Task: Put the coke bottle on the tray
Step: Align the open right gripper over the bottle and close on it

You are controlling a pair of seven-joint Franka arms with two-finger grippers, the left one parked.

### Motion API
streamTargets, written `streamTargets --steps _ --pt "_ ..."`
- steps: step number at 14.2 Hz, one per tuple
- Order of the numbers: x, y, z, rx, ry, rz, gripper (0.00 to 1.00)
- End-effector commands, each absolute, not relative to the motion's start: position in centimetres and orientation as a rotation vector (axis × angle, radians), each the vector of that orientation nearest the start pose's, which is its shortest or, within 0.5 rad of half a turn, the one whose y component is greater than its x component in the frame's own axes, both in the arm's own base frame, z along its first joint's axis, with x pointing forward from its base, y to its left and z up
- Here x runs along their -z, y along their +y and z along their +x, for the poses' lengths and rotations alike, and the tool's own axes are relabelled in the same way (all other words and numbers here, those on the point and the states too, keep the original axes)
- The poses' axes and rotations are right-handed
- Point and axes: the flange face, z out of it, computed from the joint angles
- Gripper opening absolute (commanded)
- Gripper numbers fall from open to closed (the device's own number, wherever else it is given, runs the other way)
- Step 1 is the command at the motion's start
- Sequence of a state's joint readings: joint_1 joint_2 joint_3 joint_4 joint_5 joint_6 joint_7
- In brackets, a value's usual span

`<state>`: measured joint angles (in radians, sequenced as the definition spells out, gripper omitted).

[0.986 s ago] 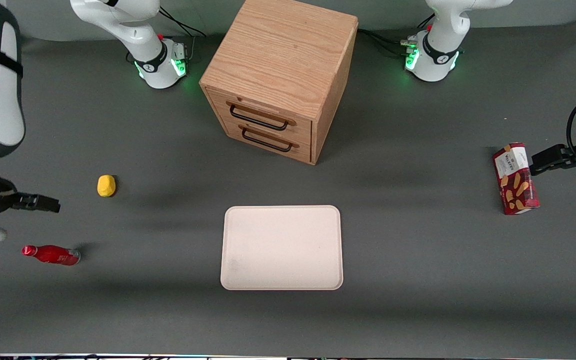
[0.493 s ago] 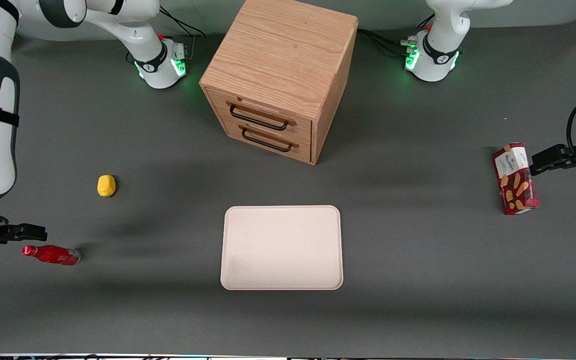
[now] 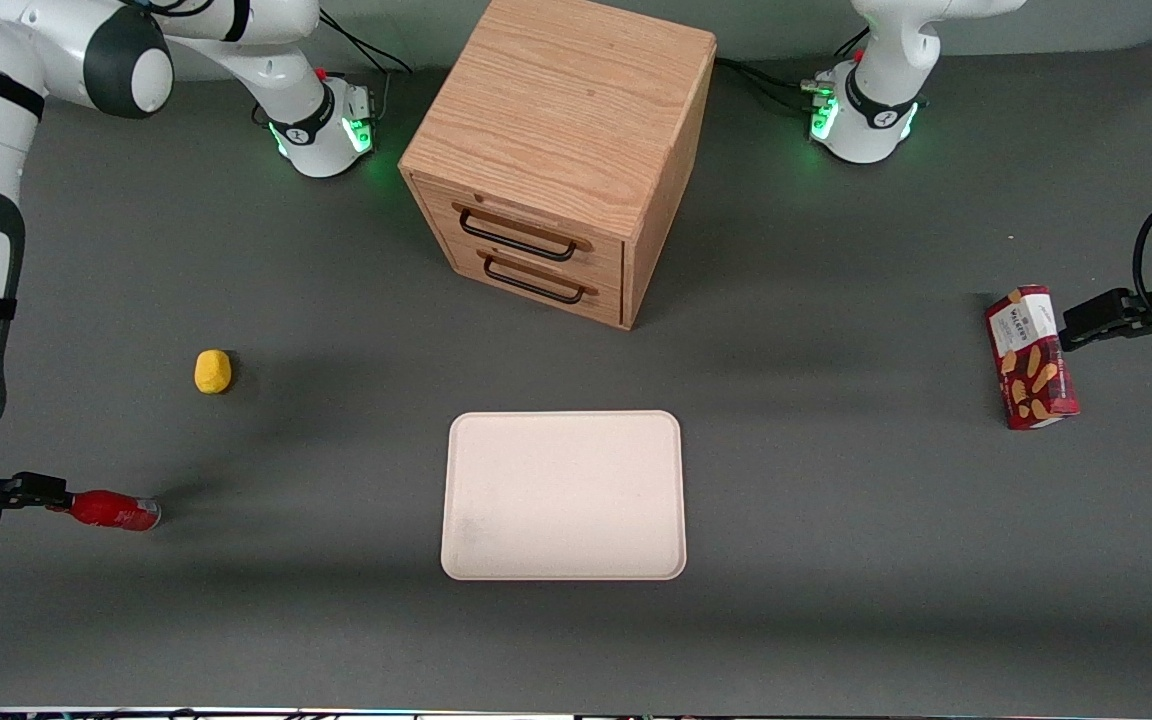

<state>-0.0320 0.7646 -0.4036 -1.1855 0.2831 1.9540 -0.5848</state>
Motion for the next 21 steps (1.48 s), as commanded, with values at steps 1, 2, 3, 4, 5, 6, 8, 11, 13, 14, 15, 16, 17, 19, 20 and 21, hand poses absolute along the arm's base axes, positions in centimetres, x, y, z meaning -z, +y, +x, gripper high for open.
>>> streamTargets --steps 1,2,3,4,5,6,8,11,13,14,15,16,17,19,20,21 --pt "-34.9 -21.8 73.5 0.115 -0.293 -3.162 1.0" --pt "-34.7 -21.8 73.5 0.128 -0.282 -3.15 1.0" --pt "-34.3 -21.8 73.4 0.122 -0.276 -3.143 1.0" --pt "-34.3 -21.8 73.4 0.12 -0.283 -3.142 1.0" --pt "-34.4 -21.8 73.4 0.123 -0.284 -3.141 1.0" --pt "-34.6 -21.7 73.4 0.125 -0.288 -3.141 0.99" --pt "-34.0 -22.0 72.6 0.094 -0.294 -3.132 0.99" --pt "-33.4 -22.1 72.1 0.07 -0.33 -3.12 0.99" --pt "-33.3 -22.2 71.8 0.066 -0.324 -3.114 0.96" --pt "-32.9 -22.1 71.7 0.056 -0.322 -3.11 0.96" --pt "-32.9 -22.1 71.6 0.055 -0.32 -3.109 0.95" --pt "-32.9 -22.0 71.7 0.054 -0.323 -3.109 0.95" --pt "-32.8 -22.2 71.6 0.052 -0.32 -3.109 0.92" --pt "-32.8 -22.2 71.6 0.052 -0.319 -3.109 0.83" --pt "-32.8 -22.2 71.6 0.054 -0.32 -3.107 0.76" --pt "-32.7 -22.2 71.6 0.055 -0.32 -3.109 0.65"
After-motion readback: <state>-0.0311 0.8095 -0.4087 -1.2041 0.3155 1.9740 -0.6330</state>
